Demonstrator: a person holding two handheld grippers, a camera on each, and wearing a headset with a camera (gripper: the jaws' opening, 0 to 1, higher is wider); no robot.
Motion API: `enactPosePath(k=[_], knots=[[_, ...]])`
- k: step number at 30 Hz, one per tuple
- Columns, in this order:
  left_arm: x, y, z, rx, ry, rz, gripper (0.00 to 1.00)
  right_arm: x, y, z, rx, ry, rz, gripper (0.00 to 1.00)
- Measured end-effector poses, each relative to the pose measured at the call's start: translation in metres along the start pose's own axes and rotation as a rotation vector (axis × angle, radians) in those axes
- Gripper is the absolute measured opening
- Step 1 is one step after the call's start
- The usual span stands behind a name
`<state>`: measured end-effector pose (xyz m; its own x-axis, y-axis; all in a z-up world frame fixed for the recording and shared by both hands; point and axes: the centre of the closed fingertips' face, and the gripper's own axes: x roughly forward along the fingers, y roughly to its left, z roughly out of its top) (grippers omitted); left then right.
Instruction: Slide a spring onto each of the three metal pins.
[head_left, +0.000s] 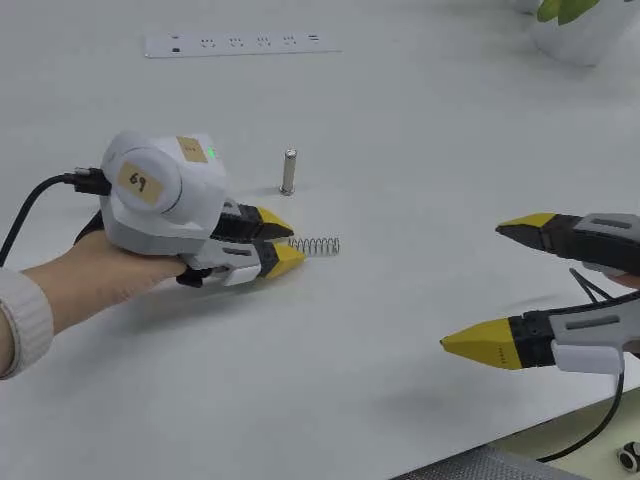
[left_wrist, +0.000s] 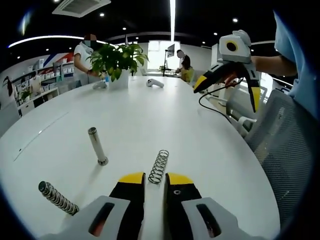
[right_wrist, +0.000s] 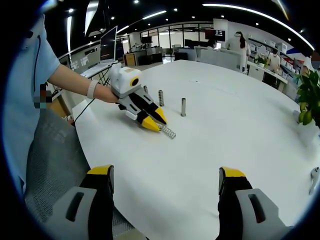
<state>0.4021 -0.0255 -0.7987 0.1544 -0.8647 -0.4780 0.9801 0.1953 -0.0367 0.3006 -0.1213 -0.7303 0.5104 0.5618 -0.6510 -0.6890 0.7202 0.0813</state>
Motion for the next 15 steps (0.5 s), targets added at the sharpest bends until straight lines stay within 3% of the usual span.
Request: enactPosePath(k=[15], knots=[[0.0025,-0.0061,-0.0045,0.004,0.016,-0.013,0.03,0.0025,0.0045,-0.0045,-0.001,0.008,0.017,0.84]])
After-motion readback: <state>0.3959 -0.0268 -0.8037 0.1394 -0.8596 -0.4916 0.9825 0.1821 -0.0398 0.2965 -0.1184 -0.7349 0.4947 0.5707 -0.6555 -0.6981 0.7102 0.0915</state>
